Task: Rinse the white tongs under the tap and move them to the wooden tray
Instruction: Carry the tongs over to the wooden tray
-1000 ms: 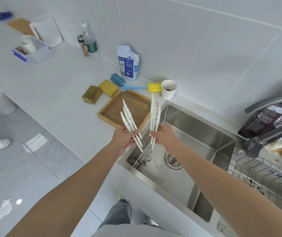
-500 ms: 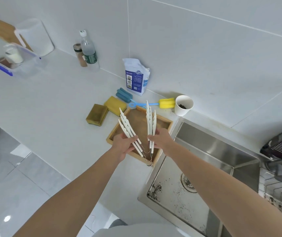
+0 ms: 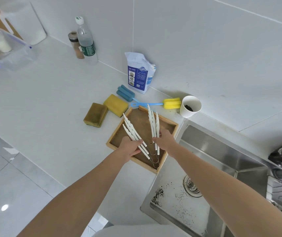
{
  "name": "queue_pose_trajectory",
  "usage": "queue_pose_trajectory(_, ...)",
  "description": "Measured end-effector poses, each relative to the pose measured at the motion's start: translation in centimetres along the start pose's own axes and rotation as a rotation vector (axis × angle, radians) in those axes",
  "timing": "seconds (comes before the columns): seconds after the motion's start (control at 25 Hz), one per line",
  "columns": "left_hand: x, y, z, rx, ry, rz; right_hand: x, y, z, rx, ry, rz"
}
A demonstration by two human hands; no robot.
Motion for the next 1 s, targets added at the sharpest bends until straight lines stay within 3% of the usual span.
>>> queue_pose_trajectory(0.28,0.5,1.4,-0.8,-0.048,0.246,-0.030,-0.9,1.2,-0.4,0.004,-0.119,0.020)
queue_pose_trajectory(0.48,1.4,1.2,-2.1,-0.184,0.577,-0.080,-0.6,1.8,-0.7,0.073,-0.298,-0.006)
queue_pose_trajectory(0.6,2.0,0.9,-3.0,-0.403,0.755,-0.175,0.4,2.9,-0.1,0.155,-0.319,-0.083)
queue_pose_trajectory(0.72,1.6,1.0,-4.5,-0.639,0.718,-0.173,1.8,4.8,1.4,0.183,-0.280,-0.141)
queue_pose_trajectory(1.0,-0.1,3.7,-7.0,-0.676,0.746,-0.124,2.9,8.4,4.3,0.276,-0.347,-0.240)
Point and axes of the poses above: each hand's wrist, its own y-axis towards the middle knuckle, its own x-axis out of the back of the hand, z = x × y, the point moved 1 cm from there along y, towards the middle knuckle, and after that the axes turned 15 degrees about -y, right-handed, at the moved point
